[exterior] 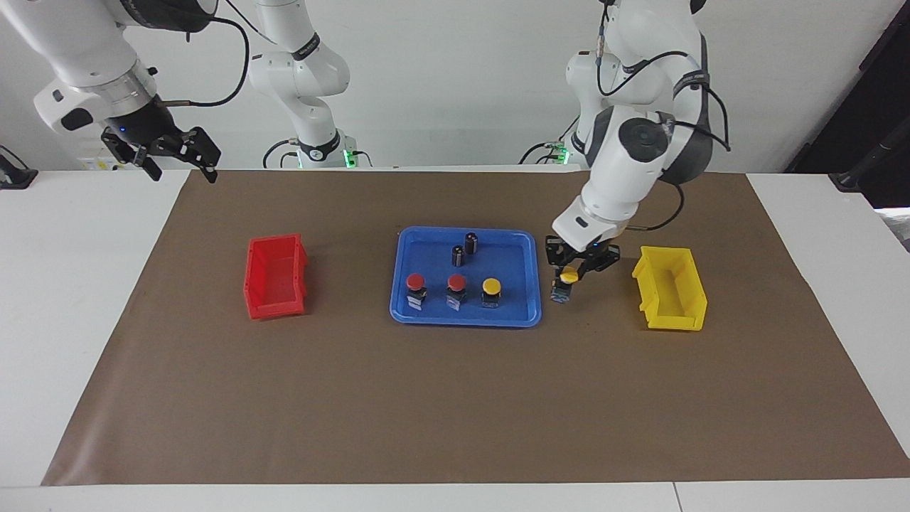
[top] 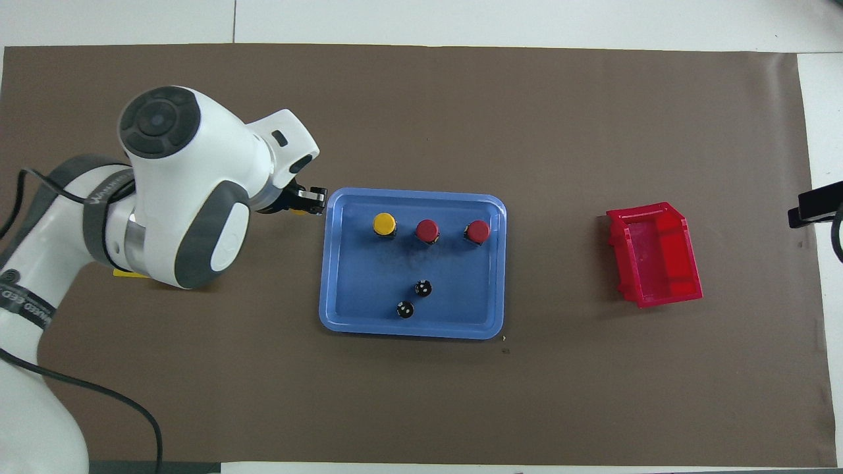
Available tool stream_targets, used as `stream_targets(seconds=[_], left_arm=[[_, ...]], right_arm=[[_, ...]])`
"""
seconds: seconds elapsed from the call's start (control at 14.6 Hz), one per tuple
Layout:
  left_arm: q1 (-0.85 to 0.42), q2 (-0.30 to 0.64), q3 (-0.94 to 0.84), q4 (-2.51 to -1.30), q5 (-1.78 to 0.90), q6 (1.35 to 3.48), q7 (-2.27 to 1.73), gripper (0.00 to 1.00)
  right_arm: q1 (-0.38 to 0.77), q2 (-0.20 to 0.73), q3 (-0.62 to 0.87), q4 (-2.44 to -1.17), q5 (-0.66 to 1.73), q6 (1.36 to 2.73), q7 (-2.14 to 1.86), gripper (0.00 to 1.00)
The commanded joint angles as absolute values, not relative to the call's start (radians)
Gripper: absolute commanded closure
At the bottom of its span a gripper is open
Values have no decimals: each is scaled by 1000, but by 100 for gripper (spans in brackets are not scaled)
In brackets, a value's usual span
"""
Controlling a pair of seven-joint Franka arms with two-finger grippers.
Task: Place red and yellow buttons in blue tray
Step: 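Lower the yellow button into the tray beside the others and open the left gripper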
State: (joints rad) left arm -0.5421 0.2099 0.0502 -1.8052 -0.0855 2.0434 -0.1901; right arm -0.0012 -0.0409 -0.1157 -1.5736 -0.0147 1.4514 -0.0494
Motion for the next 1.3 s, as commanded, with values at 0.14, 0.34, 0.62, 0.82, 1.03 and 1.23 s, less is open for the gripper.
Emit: stream_targets(seconds=[0.14,0.34,0.62,0.82,1.03,1.23], left_arm=[[-606,253,71,-1822,-92,2088,-199,98],[-621,273,69,-1827,-94,2088,-201,98],[-626,262,67,-1870,-94,2092,-204,98],[-626,259,67,-1888,-95,2126,-212,90],[-627,261,69,-1885,-95,2154,-283,40],[-627,265,72,-1878,-95,2160,-313,16]], right_arm=[[-2,-41,-117,-1574,-12,1439,-67,0],[-2,-41,-117,-1574,-12,1439,-67,0],[-2,-41,-117,-1574,-12,1439,-67,0],[-2,-41,-117,-1575,-12,1439,-67,0],[-2,-41,-117,-1574,-12,1439,-67,0],[-2,-41,-117,-1574,-12,1439,-67,0]])
